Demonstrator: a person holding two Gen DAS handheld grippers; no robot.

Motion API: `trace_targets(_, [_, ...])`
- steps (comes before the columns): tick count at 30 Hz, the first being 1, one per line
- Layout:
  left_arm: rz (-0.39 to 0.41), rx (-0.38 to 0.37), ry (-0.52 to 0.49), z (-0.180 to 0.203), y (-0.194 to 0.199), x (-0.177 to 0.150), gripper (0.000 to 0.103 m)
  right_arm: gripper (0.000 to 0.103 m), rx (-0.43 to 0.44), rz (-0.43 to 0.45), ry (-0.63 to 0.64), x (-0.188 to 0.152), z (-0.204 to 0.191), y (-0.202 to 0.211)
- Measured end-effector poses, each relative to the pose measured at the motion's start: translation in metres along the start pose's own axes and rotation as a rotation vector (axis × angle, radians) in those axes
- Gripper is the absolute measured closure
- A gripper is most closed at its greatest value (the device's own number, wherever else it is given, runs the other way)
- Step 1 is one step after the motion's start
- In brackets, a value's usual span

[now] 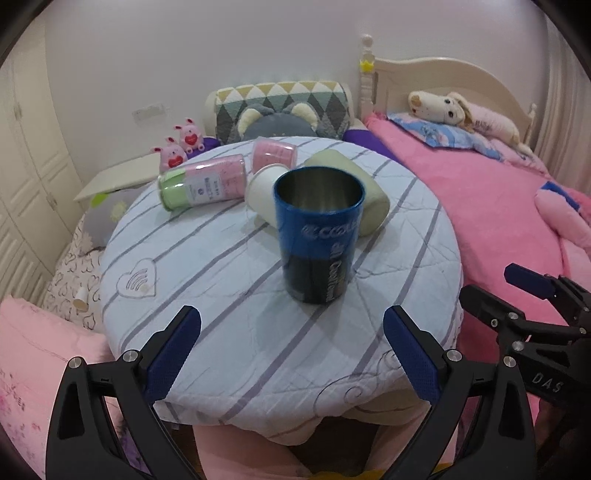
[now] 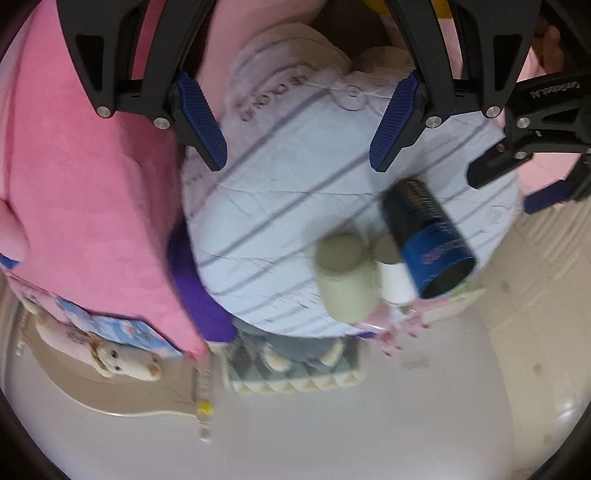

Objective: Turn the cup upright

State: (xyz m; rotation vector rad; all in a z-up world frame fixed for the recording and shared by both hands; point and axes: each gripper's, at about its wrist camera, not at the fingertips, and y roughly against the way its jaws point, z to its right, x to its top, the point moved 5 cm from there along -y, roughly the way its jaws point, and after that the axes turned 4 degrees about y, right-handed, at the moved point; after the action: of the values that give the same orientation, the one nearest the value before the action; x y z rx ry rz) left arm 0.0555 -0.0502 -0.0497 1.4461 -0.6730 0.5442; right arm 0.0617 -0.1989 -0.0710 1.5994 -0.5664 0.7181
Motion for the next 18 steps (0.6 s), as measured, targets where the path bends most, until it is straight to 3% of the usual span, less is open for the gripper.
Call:
trace_targets(3, [0.011, 0.02, 0.002, -0.01, -0.001, -0.01, 0.002, 0.022, 0.033, 0.064, -0.014, -0.003, -0.004, 0.001])
trace_targets(7, [0.1, 0.006, 0.07, -0.025, 0.003, -0.018, 0.002, 0.022, 0.024, 0.173, -0.009, -0.005, -0.009, 0.009])
trace_targets(13, [0.256, 0.054, 0.087, -0.036, 0.009, -0.024, 0.002, 0.022, -0.04, 0.332, 0.022, -0.011, -0.013, 0.025])
trace_targets(18, [0.358, 0.056, 0.065, -0.032, 0.015, -0.028, 0.002, 0.022, -0.096, 0.404, 0.073, -0.012, -0.022, 0.029])
